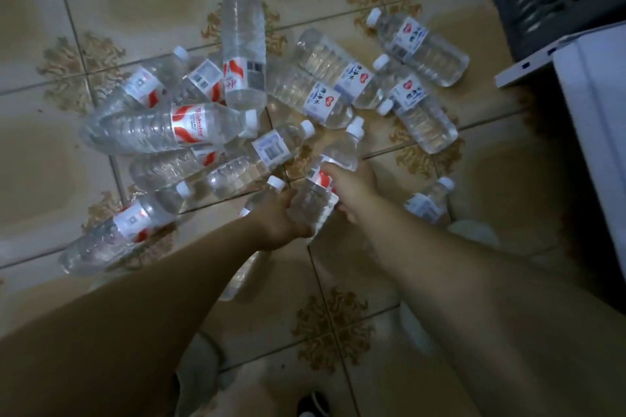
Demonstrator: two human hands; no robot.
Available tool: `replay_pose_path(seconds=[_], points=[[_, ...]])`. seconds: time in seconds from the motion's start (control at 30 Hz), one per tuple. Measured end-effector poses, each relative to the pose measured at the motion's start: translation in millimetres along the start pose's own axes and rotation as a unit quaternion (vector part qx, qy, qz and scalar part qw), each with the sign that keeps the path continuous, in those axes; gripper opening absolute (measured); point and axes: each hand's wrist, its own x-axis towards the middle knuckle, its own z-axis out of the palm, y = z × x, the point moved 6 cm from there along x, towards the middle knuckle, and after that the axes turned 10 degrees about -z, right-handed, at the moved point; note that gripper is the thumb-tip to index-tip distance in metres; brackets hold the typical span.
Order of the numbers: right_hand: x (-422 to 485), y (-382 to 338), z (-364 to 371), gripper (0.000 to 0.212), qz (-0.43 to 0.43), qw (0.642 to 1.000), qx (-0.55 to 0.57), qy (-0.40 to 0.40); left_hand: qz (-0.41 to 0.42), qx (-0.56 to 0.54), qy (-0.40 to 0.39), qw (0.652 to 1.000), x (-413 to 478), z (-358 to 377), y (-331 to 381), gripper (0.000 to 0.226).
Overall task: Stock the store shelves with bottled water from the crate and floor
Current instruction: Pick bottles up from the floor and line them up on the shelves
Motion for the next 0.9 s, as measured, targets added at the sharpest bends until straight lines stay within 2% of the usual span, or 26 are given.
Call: replay_pose_path(seconds=[0.07,0.17,0.23,0.33,0.4,0.5,0.6,0.7,0.9], points=[[-19.1,-6.5,-17.4,0.028,-0.008,1.000,0.023,-0.001,0.011,-0.013,0.010,1.000,-16.7,-4.2,6.9,0.094],[-59.7,-22.7,-47.4,0.029,-0.032,0.996,0.075,0.023,0.015,-0.131,-0.039,0.991,-56.6,-1.0,22.0,0.090],[-93.0,-35.8,-71.2,0.040,-0.068,0.991,0.097,0.060,0.036,-0.203,-0.086,0.975,-90.1,3.5,38.8,0.086],[-151.8,-54.4,-104.4,0.069,-0.120,0.977,0.126,0.120,0.075,-0.261,-0.129,0.954,-148.0,9.8,66.3,0.071],[-191.7,-67.0,-126.2,0.075,-0.159,0.963,0.165,0.142,0.119,-0.268,-0.155,0.944,-189.4,19.3,85.5,0.071],[-257.4,-91.0,-162.3,0.043,-0.244,0.933,0.213,0.157,0.177,-0.267,-0.175,0.931,-248.3,33.5,109.1,0.074],[-319.5,-110.9,-204.1,0.031,-0.331,0.891,0.246,0.191,0.236,-0.229,-0.171,0.929,-302.1,45.8,135.7,0.064],[-376.2,-128.1,-242.2,0.031,-0.389,0.862,0.247,0.212,0.304,-0.185,-0.158,0.921,-354.4,56.7,167.9,0.056],[-476.2,-157.5,-315.4,0.041,-0.482,0.811,0.229,0.241,0.410,-0.143,-0.142,0.890,-446.3,76.2,231.2,0.067]])
